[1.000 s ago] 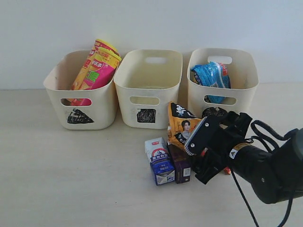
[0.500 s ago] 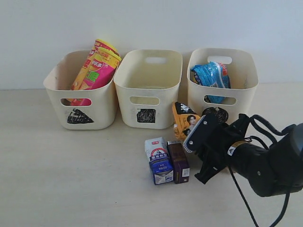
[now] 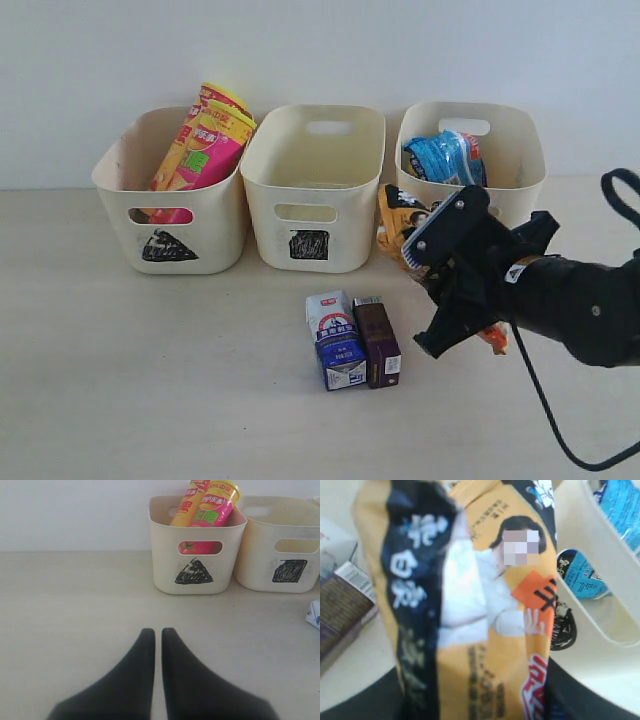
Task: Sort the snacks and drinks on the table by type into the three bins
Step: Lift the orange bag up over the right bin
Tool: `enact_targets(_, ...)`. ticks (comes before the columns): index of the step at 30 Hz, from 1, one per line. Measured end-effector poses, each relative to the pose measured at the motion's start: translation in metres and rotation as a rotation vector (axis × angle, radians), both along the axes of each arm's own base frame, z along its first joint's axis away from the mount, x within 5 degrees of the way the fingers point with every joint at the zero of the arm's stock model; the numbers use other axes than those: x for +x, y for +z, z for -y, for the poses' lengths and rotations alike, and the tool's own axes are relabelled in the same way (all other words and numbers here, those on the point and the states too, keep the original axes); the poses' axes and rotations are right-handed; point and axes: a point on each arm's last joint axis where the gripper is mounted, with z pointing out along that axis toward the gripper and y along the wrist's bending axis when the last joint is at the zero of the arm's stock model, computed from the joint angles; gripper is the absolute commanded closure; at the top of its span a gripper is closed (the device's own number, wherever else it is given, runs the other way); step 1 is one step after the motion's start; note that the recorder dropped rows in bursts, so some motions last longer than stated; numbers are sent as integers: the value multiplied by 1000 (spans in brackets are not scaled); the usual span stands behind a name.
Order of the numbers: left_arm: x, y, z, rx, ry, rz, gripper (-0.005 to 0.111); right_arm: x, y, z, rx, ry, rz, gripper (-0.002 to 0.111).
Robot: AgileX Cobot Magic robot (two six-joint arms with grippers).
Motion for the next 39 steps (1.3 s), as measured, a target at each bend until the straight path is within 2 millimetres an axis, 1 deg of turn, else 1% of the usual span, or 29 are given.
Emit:
enact_targets(5, 0, 0, 0, 0, 0, 0, 103, -10, 31, 2, 90, -14, 2, 108)
enact_targets(11, 0, 0, 0, 0, 0, 0, 103, -22, 74, 7, 243, -49, 44, 108)
enact_targets(15, 0, 0, 0, 0, 0, 0, 103, -21, 105, 6, 392, -107, 60, 108)
enact_targets(18, 0, 0, 0, 0, 0, 0, 103, -12, 130, 2, 460, -112, 95, 108)
enact_targets(21, 0, 0, 0, 0, 0, 0, 103, 2, 154, 7, 496, -127, 103, 108)
enact_targets(23, 0, 0, 0, 0, 0, 0, 103, 17, 167, 18, 530, -171, 88, 108)
enact_targets(25, 0, 0, 0, 0, 0, 0, 103, 34, 180, 29, 567, -207, 38, 108)
enact_targets(28, 0, 0, 0, 0, 0, 0, 103, 56, 188, 41, 575, -227, -52, 108)
enact_targets(33, 0, 0, 0, 0, 0, 0, 103, 90, 189, 51, 581, -249, -148, 108)
enact_targets(36, 0, 0, 0, 0, 0, 0, 103, 112, 187, 56, 585, -268, -147, 108)
enact_targets(39, 0, 0, 0, 0, 0, 0, 103, 131, 179, 55, 560, -271, -148, 108)
